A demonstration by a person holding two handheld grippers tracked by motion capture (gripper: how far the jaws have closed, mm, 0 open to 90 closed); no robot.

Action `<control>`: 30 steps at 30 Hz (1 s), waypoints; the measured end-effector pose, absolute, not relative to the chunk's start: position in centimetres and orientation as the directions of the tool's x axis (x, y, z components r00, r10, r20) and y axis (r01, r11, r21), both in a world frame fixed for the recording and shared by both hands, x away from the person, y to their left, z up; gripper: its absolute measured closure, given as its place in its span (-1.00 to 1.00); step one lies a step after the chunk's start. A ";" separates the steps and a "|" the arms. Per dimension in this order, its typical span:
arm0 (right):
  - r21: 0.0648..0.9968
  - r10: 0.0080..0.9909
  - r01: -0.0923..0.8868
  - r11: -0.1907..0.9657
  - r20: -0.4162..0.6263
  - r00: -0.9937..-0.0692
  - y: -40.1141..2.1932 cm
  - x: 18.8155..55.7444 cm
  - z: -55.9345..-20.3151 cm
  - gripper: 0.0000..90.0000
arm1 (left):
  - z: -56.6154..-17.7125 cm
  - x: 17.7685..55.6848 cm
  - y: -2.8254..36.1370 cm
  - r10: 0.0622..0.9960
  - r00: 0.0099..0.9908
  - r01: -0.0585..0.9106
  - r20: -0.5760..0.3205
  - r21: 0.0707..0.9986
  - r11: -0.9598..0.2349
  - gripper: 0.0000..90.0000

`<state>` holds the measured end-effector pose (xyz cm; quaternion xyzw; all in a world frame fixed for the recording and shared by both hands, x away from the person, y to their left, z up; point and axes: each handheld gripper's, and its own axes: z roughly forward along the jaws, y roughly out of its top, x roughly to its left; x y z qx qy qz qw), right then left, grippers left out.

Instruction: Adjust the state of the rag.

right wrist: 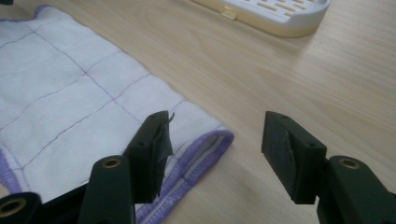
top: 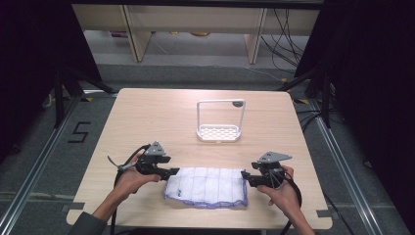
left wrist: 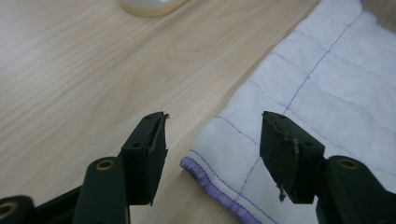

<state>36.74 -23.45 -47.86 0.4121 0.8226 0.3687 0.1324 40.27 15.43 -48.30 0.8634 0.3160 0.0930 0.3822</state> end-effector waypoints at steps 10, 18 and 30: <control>0.692 0.783 0.598 0.404 0.076 -0.617 -22.9 37.6 -48.5 -0.09 | -49.4 41.0 14.4 0.604 0.792 0.493 -0.086 0.674 -0.551 -0.08; 0.665 0.788 0.624 0.411 0.085 -0.610 -22.3 37.5 -49.1 -0.13 | -50.0 40.7 13.8 0.573 0.817 0.469 -0.069 0.659 -0.589 0.15; 0.621 0.741 0.608 0.495 0.063 -0.668 -21.4 39.0 -49.2 0.92 | -49.9 38.6 13.8 0.502 0.865 0.377 0.003 0.657 -0.653 0.78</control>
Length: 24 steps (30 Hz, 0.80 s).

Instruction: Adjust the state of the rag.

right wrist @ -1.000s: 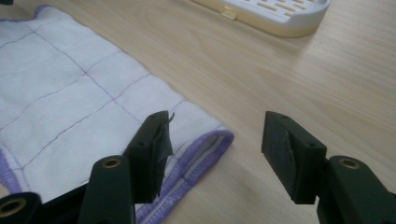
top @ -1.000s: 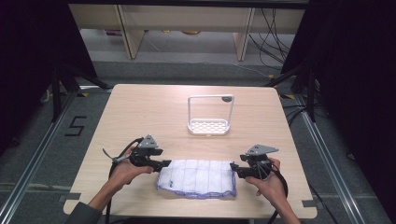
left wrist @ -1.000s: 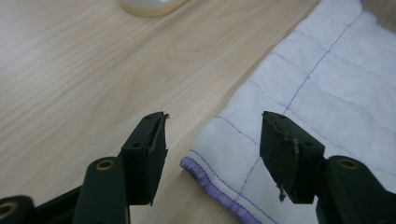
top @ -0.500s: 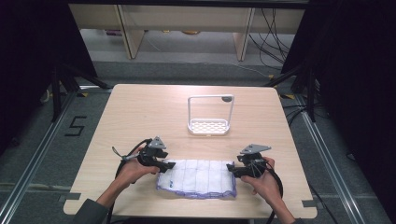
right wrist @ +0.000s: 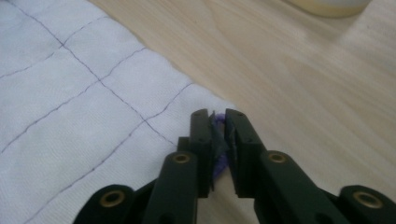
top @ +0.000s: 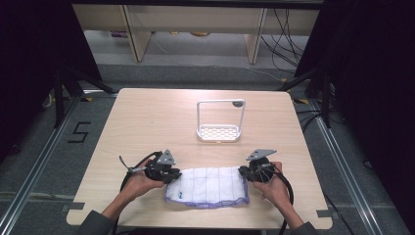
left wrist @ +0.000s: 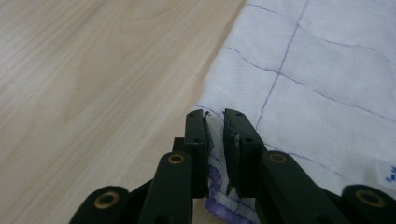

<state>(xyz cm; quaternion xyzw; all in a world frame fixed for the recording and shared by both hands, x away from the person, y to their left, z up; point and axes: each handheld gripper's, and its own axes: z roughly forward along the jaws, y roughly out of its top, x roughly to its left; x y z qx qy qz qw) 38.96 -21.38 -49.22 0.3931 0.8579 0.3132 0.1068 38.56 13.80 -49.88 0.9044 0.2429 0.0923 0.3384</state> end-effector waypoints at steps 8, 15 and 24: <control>0.659 0.679 0.503 0.559 -0.014 -0.734 -19.5 43.3 -48.4 0.96 | -49.8 33.6 13.4 0.459 0.888 0.352 -0.025 0.679 -0.645 0.80; 0.646 0.641 0.480 0.594 -0.019 -0.767 -17.1 45.6 -49.2 0.97 | -49.7 31.1 12.1 0.397 0.918 0.295 -0.008 0.681 -0.670 0.81; 0.632 0.571 0.417 0.653 -0.048 -0.819 -13.5 47.6 -49.3 0.97 | -49.4 28.9 9.2 0.342 0.939 0.256 -0.022 0.708 -0.658 0.81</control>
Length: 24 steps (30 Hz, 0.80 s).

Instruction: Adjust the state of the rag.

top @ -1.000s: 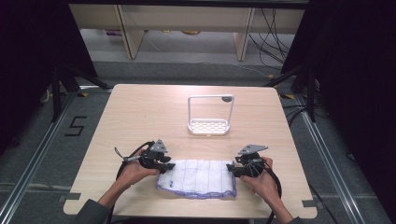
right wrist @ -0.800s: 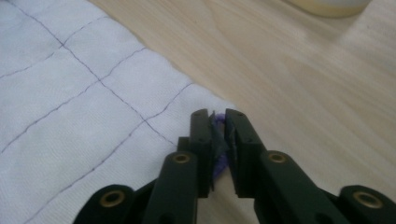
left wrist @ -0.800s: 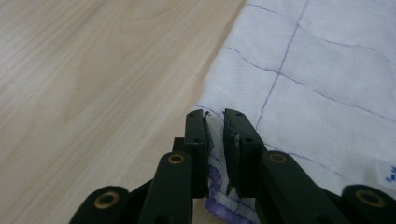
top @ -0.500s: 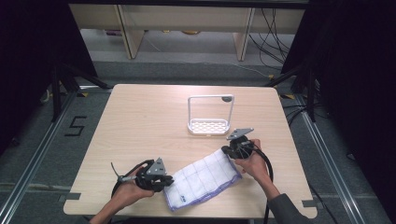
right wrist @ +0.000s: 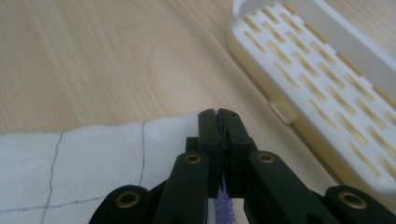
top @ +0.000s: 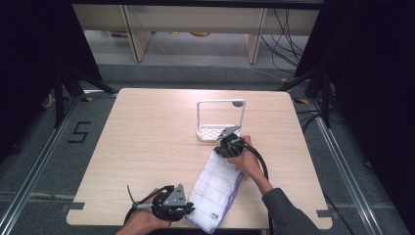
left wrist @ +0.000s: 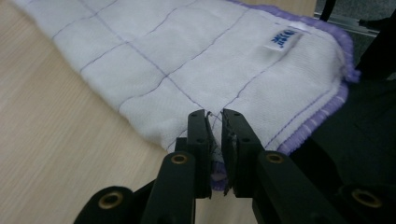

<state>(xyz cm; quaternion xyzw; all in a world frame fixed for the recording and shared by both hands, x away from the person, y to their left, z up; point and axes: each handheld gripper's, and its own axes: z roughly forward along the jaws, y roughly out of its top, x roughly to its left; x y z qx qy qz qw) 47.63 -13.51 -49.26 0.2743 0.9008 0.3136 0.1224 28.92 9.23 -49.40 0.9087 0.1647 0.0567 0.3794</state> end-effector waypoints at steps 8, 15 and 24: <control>0.660 0.591 0.421 0.622 -0.042 -0.806 -12.1 48.1 -49.3 0.54 | -49.4 28.4 5.7 0.280 0.958 0.230 -0.055 0.730 -0.643 0.51; 0.701 0.634 0.428 0.571 -0.046 -0.772 -15.1 45.8 -46.2 0.15 | -48.2 30.3 6.7 0.355 0.932 0.279 -0.074 0.771 -0.572 0.14; 0.688 0.767 0.572 0.446 0.035 -0.640 -22.1 42.5 -46.9 -0.03 | -49.2 38.0 8.5 0.541 0.836 0.407 -0.094 0.767 -0.496 0.08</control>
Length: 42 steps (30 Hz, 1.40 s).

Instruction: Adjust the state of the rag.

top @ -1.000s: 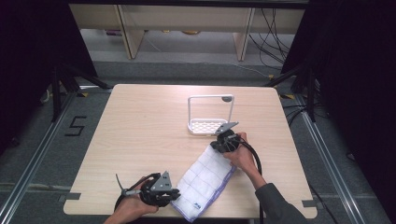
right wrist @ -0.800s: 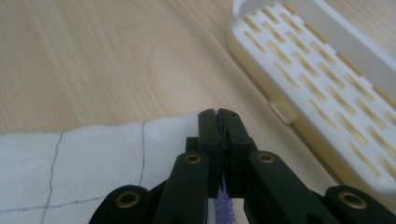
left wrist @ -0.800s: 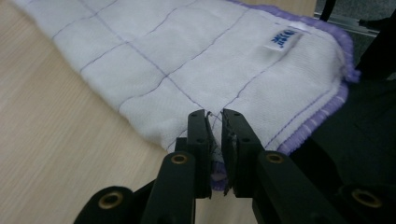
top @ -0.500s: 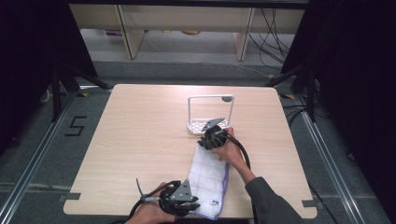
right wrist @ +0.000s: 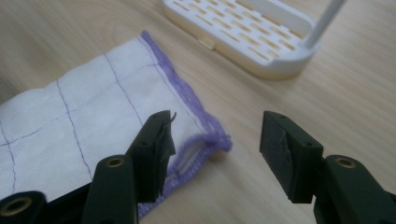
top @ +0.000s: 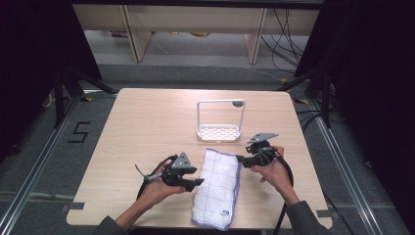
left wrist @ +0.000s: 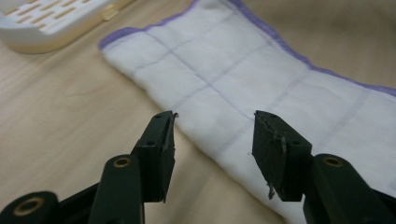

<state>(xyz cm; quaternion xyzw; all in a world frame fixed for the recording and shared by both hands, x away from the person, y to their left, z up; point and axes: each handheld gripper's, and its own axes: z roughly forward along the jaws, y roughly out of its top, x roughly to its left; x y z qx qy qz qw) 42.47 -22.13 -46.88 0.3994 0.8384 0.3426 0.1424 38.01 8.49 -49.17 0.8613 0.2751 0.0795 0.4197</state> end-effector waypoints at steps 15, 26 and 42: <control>0.692 0.793 0.619 0.371 0.112 -0.599 -22.3 42.8 -47.5 -0.11 | -50.2 45.2 5.9 0.638 0.763 0.474 -0.105 0.762 -0.441 0.05; 0.671 0.801 0.630 0.390 0.091 -0.592 -20.8 43.6 -48.7 -0.10 | -50.7 46.7 4.0 0.654 0.752 0.491 -0.080 0.730 -0.475 0.04; 0.647 0.784 0.623 0.440 0.062 -0.618 -20.1 44.2 -50.2 0.41 | -51.0 46.1 4.2 0.603 0.797 0.441 -0.040 0.721 -0.535 0.64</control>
